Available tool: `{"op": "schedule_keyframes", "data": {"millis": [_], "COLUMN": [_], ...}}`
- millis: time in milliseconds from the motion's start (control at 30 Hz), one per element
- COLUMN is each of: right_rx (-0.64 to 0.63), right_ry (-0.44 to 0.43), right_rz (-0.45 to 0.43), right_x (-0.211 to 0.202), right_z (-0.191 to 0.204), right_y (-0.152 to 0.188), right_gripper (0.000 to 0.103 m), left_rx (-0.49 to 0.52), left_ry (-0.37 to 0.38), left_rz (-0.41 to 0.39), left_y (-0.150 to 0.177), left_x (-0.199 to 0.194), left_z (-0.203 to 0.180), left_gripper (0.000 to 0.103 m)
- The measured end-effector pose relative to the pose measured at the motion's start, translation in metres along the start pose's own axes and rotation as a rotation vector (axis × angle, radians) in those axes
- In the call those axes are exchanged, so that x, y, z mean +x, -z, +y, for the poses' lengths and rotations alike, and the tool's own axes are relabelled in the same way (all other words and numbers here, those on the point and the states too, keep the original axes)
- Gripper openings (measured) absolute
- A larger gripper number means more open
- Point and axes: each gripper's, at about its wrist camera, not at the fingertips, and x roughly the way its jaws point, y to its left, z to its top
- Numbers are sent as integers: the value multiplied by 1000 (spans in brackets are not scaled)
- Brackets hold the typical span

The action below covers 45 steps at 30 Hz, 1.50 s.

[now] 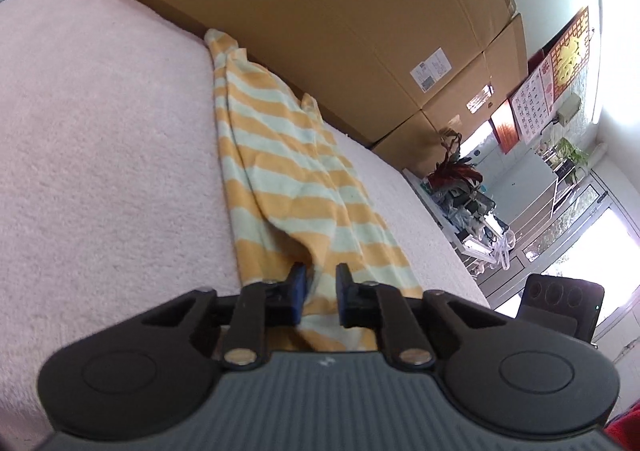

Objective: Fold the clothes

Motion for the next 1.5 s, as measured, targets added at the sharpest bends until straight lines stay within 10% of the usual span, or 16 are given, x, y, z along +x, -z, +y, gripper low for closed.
{"op": "schedule_keyframes", "data": {"millis": [200,500,1000,1100,1300,1500], "right_rx": [8,44,161,214,124,51], "right_ry": [-119,-53,306,263,290,310], "right_rz": [11,-5,-53,-41,-16,-77], "right_x": [-12,-11,67,88,96,68], "right_z": [0,-6,-94,-112,-108,-89], "right_y": [3,1,-121,-134,-137,-152], "right_gripper": [19,38,39,7,4,25], "left_rx": [-2,-8,37,52,42,63], "left_ry": [45,-17,-39,-39,-76,-37], "left_rz": [-4,18,-3,-24,-19,-6], "left_y": [6,8,2,0,-6,-5], "left_x": [-18,-11,0,-3,-8,-12], "left_z": [-4,5,3,2,15,15], "left_gripper": [4,13,0,0,0,0]}}
